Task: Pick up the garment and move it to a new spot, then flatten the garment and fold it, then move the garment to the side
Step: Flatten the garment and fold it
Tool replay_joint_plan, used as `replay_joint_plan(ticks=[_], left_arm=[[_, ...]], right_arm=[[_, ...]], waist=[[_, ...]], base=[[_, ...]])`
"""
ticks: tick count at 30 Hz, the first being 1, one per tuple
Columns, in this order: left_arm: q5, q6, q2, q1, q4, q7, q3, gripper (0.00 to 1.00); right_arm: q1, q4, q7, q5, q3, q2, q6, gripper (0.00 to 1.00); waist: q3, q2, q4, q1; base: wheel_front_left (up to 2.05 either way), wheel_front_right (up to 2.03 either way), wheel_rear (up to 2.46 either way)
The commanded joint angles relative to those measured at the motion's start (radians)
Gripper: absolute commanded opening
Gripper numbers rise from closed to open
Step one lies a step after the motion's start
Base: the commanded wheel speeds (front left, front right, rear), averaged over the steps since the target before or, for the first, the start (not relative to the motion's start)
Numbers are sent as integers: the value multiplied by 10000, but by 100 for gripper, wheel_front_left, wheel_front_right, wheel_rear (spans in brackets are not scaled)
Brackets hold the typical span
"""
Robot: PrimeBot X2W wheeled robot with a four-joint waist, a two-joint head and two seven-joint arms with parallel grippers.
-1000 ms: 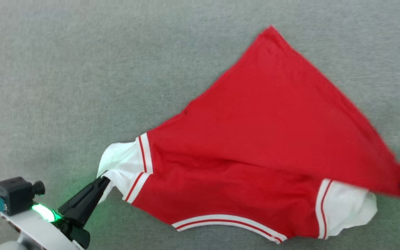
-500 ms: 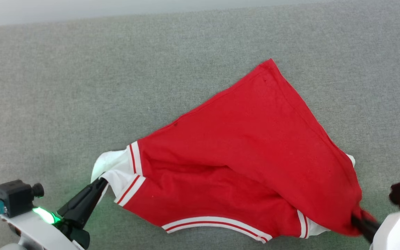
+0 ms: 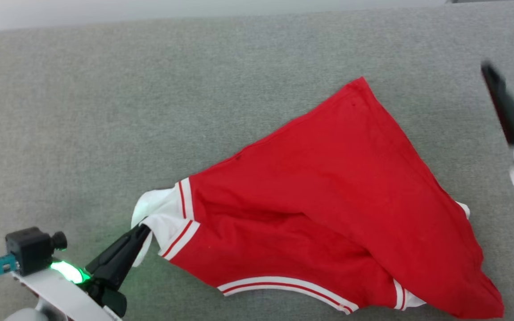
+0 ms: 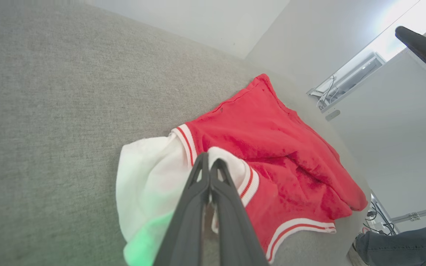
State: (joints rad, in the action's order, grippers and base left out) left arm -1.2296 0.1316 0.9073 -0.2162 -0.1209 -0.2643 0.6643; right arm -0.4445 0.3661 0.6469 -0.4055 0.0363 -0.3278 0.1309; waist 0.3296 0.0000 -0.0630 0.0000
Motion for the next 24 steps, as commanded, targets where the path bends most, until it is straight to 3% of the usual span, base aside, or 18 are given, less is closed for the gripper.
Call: replay_joint_plan(ticks=[1,7,12,16,20,24], left_arm=[[69,-20,-93,-157,-14,9,26,0],[-38,-20,-208,-381,102,8,195,0],[-107,-20,-172,-427,175,9,282,0],[-141,-20,-133,-469,201,8,457,0],[-167,-20,-79,-586,189,8,629,0],[-162,-20,-17,-723,128,9,749,0]], right_arm=[[-575,-594,-890,468,-384,-33,-3,100],[-2433,-3587,-4727,2640,-1129,405,-6,100],[-3560,-5977,-6987,3741,-668,1165,-6,100],[-4330,-7797,-8049,4177,-298,1708,-6,100],[-5061,-9555,-8301,4441,-400,1898,-6,100],[-5718,-10968,-8100,4217,-1348,2036,-6,100]], waist=[[68,0,166,0],[97,0,393,0],[64,0,455,0],[14,0,454,0],[17,0,429,0],[126,0,490,0]], base=[[0,0,0],[0,0,0],[0,0,0],[0,0,0],[0,0,0],[0,0,0]])
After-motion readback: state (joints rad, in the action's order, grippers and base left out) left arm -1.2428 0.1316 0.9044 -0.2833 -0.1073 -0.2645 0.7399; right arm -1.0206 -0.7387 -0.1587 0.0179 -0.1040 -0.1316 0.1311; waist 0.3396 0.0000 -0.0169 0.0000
